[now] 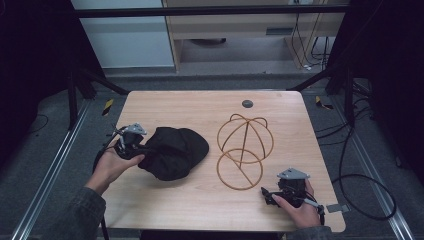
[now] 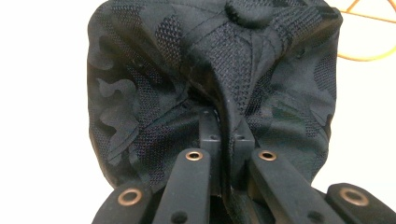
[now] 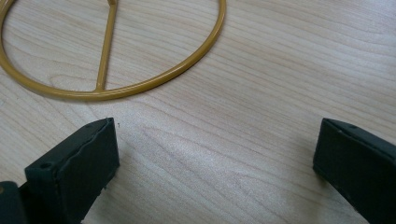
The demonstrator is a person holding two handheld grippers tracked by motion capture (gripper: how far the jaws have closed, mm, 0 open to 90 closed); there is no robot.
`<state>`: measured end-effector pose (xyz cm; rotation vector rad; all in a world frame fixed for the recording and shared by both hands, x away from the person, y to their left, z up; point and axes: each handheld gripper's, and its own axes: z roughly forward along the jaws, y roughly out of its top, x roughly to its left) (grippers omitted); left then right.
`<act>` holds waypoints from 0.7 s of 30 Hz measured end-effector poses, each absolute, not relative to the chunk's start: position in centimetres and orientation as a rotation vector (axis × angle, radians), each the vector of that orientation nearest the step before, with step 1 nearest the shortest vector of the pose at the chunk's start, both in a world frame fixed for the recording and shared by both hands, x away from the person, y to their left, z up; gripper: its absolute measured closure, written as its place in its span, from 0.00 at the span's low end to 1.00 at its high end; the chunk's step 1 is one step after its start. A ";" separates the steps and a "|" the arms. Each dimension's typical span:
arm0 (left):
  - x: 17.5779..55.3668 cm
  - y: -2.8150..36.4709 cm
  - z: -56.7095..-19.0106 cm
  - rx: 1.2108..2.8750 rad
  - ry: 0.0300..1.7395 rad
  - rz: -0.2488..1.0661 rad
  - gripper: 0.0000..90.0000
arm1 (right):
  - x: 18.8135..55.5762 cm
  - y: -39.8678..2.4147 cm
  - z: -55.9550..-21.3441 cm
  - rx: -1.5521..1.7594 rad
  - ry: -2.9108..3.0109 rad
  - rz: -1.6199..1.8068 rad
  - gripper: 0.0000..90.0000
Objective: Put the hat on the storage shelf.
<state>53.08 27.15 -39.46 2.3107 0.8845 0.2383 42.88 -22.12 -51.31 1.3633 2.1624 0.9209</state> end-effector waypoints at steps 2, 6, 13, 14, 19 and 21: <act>52.7 27.4 -38.6 2.293 0.884 0.245 0.98 | 42.9 -22.1 -51.3 1.363 2.163 0.921 0.00; 52.0 27.8 -37.1 2.275 0.867 0.268 0.98 | 42.9 -22.1 -51.3 1.364 2.162 0.921 0.00; 50.3 28.3 -33.8 2.234 0.809 0.310 0.98 | 42.9 -22.1 -51.3 1.363 2.163 0.921 0.00; 50.2 28.3 -33.3 2.229 0.803 0.316 0.98 | 42.9 -22.1 -51.3 1.366 2.163 0.921 0.00; 49.5 28.8 -31.0 2.205 0.776 0.339 0.97 | 42.9 -22.1 -51.3 1.365 2.163 0.921 0.00; 49.4 28.8 -30.6 2.205 0.768 0.346 0.98 | 42.9 -22.1 -51.3 1.366 2.163 0.921 0.00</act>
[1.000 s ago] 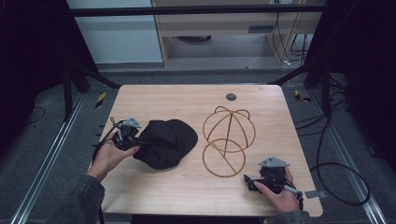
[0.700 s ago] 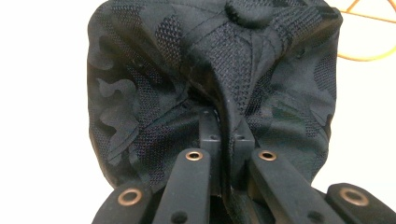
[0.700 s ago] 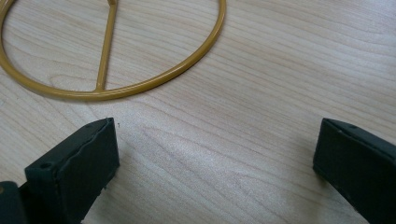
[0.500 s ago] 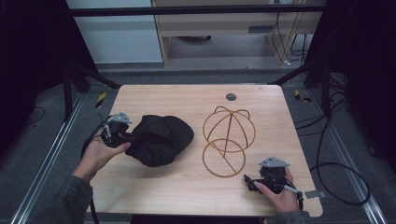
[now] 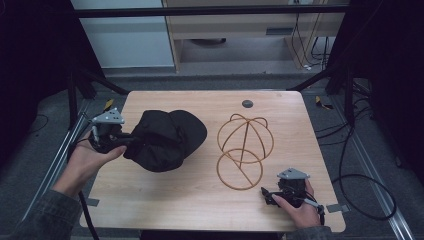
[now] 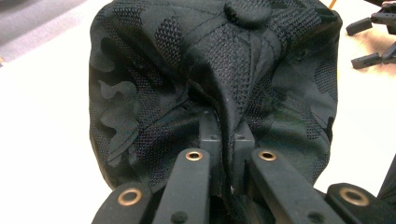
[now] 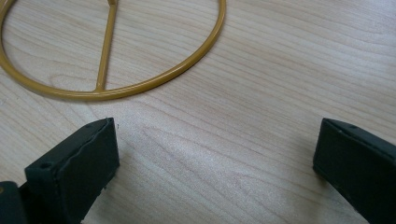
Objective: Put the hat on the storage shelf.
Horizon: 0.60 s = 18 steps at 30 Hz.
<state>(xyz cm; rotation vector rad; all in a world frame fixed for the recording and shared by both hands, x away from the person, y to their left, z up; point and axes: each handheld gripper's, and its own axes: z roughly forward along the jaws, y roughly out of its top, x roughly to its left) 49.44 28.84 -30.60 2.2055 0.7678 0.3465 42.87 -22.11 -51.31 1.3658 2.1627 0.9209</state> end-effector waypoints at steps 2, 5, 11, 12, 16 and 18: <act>49.1 28.9 -29.6 2.203 0.753 0.367 0.98 | 42.9 -22.1 -51.3 1.366 2.163 0.921 0.00; 48.9 29.0 -28.7 2.190 0.742 0.377 0.98 | 42.9 -22.1 -51.3 1.366 2.163 0.921 0.00; 48.0 29.0 -26.1 2.161 0.702 0.410 0.98 | 42.9 -22.1 -51.3 1.365 2.163 0.921 0.00; 48.0 29.0 -26.1 2.161 0.702 0.410 0.98 | 42.9 -22.1 -51.3 1.365 2.163 0.921 0.00; 47.5 28.9 -24.6 2.150 0.675 0.426 0.98 | 42.9 -22.1 -51.3 1.363 2.163 0.922 0.00; 47.4 28.8 -24.4 2.147 0.671 0.427 0.98 | 42.9 -22.1 -51.3 1.364 2.163 0.921 0.00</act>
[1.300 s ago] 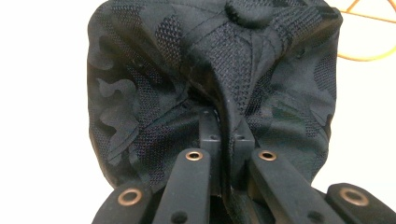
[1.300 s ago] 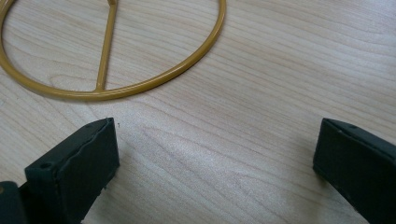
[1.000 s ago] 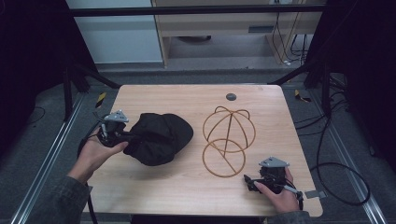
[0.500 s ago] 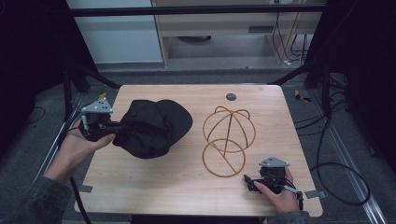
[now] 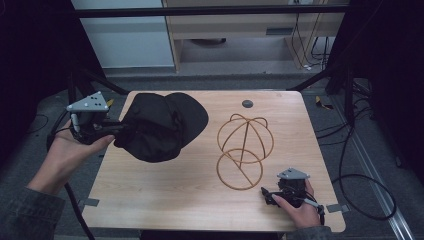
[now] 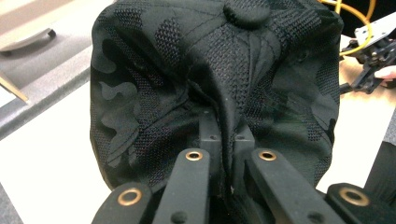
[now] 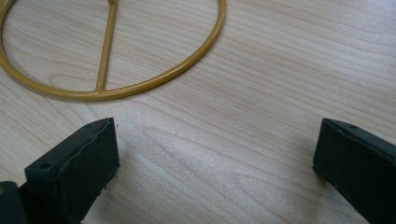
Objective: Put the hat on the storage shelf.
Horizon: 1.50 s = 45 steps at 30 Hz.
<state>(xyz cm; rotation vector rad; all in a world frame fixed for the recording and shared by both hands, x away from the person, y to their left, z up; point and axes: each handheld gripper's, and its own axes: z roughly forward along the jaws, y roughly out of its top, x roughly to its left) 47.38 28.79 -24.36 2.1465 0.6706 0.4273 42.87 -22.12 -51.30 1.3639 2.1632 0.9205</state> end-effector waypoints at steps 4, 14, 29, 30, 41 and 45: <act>47.1 28.3 -23.4 2.157 0.643 0.443 0.98 | 42.9 -22.1 -51.3 1.364 2.163 0.922 0.00; 46.6 28.1 -22.2 2.129 0.621 0.451 0.98 | 42.9 -22.1 -51.3 1.367 2.162 0.923 0.00; 46.1 27.5 -21.1 2.104 0.591 0.462 0.98 | 42.9 -22.1 -51.3 1.363 2.162 0.920 0.00; 46.0 27.4 -21.0 2.100 0.587 0.463 0.98 | 42.9 -22.1 -51.3 1.365 2.162 0.920 0.00; 45.3 25.7 -19.2 2.076 0.524 0.472 0.98 | 42.9 -22.1 -51.3 1.365 2.162 0.920 0.00; 45.3 24.8 -18.7 2.068 0.501 0.468 0.98 | 42.9 -22.1 -51.3 1.366 2.163 0.920 0.00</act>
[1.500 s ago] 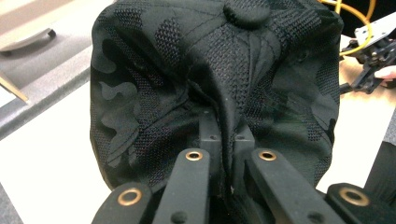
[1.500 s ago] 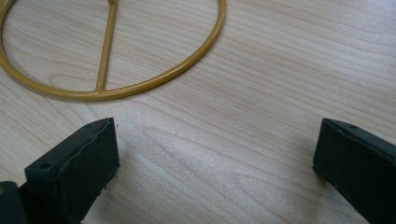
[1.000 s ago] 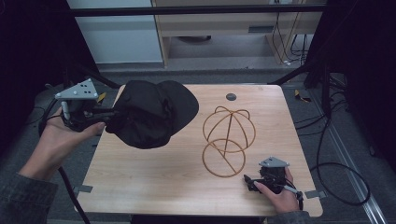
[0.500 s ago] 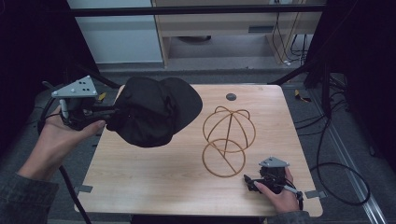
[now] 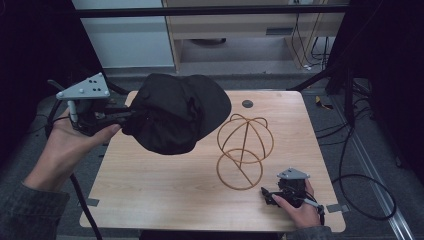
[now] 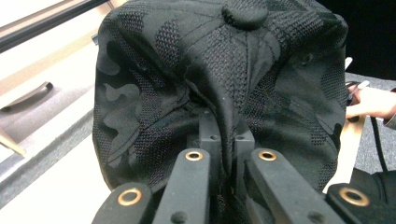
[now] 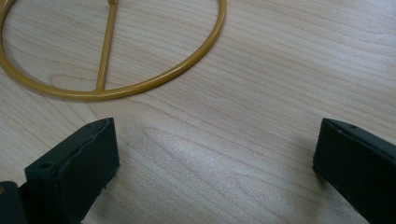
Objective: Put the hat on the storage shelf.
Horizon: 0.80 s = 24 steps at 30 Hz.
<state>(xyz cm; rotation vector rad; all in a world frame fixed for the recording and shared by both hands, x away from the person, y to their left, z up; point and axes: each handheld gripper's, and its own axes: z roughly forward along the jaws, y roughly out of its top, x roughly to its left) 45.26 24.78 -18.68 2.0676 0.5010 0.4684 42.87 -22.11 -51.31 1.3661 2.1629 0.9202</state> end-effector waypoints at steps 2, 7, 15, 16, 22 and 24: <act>45.3 24.5 -18.5 2.067 0.493 0.467 0.98 | 42.9 -22.1 -51.3 1.363 2.163 0.921 0.00; 45.2 23.2 -18.0 2.054 0.468 0.460 0.98 | 42.9 -22.1 -51.3 1.363 2.163 0.921 0.01; 45.4 21.0 -17.6 2.064 0.424 0.447 0.98 | 42.9 -22.1 -51.3 1.365 2.163 0.921 0.00; 45.4 20.5 -17.6 2.065 0.414 0.444 0.98 | 42.9 -22.1 -51.3 1.367 2.162 0.922 0.00; 45.5 19.3 -17.5 2.065 0.404 0.438 0.98 | 42.9 -22.1 -51.3 1.366 2.163 0.922 0.00; 45.6 18.9 -17.5 2.061 0.399 0.434 0.98 | 42.9 -22.1 -51.3 1.366 2.163 0.922 0.00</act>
